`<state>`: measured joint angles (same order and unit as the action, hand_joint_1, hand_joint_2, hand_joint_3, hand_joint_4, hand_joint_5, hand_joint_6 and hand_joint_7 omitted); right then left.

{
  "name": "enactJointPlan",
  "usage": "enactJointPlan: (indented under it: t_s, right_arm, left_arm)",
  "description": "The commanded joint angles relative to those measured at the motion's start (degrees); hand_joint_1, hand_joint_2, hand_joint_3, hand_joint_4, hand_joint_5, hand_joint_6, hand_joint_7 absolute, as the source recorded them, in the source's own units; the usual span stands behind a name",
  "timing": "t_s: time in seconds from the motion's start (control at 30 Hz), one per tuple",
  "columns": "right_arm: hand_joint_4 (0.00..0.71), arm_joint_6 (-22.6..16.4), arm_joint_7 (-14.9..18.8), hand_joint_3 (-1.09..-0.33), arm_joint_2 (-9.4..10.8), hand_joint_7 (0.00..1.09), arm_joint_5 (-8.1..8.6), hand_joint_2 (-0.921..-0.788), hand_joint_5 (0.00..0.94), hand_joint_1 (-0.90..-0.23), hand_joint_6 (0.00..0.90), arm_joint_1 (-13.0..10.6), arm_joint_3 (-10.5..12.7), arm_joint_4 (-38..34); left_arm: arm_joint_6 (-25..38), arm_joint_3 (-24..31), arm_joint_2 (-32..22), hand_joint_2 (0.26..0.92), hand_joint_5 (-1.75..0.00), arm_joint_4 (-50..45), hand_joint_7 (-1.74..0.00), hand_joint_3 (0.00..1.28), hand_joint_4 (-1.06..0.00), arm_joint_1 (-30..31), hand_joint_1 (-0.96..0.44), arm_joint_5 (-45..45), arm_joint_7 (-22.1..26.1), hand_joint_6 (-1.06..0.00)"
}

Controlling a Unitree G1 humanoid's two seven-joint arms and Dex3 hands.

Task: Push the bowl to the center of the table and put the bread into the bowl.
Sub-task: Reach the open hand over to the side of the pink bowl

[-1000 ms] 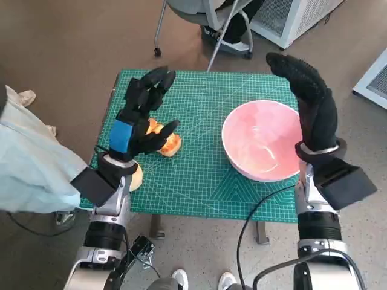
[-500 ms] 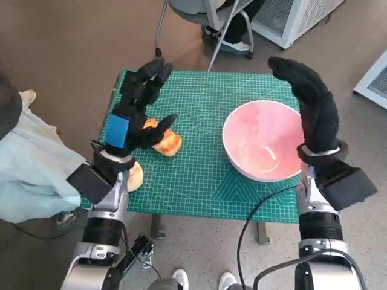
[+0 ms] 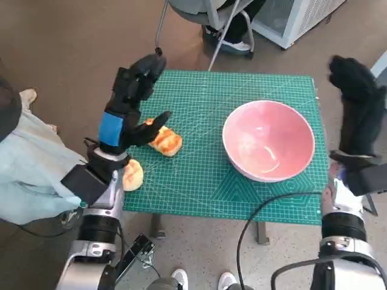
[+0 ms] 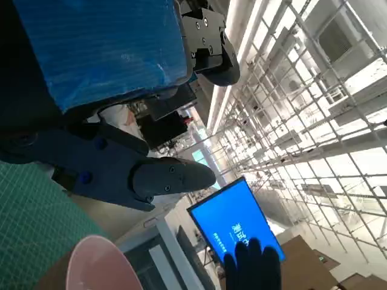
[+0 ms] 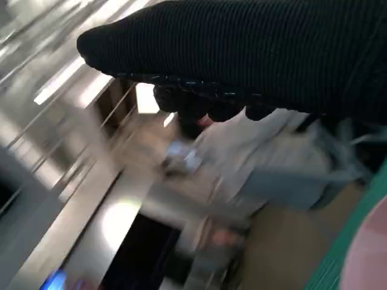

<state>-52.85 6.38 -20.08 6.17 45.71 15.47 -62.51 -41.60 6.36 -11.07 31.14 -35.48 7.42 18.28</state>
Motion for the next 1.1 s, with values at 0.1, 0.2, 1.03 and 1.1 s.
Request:
enactJointPlan:
  t_s: [0.1,0.2,1.03,1.1]
  right_arm:
    - [0.231,3.4,-5.3,-0.91,-1.4,0.57,-2.26,-0.921,0.0,-0.511,-0.001,-1.4,0.2,-5.9]
    - [0.229,5.5,-6.1,-0.915,-1.5,0.59,-2.3,-0.921,0.001,-0.511,0.0,-1.6,0.4,-7.8]
    - [0.316,22.2,-3.8,-0.939,5.1,0.46,3.57,-0.921,0.01,-0.545,0.167,-3.4,7.2,-13.7]
    - [0.319,22.4,-3.6,-0.939,5.2,0.46,3.58,-0.921,0.01,-0.544,0.17,-3.5,7.4,-13.6]
  left_arm:
    - [-0.7,0.2,-0.3,0.921,0.0,0.1,-0.64,0.29,-0.34,-0.9,-0.43,-0.3,-0.6,-0.09]
    - [-0.6,0.2,-0.2,0.921,0.0,-0.1,-0.63,0.29,-0.34,-0.6,-0.43,-0.2,-0.6,-0.1]
    - [2.0,0.4,-0.5,0.921,0.0,-2.6,-0.6,0.28,-0.34,1.1,-0.45,0.7,-0.1,-0.12]
    - [2.1,0.4,-0.5,0.921,0.0,-2.8,-0.59,0.28,-0.34,1.1,-0.46,0.7,-0.1,-0.12]
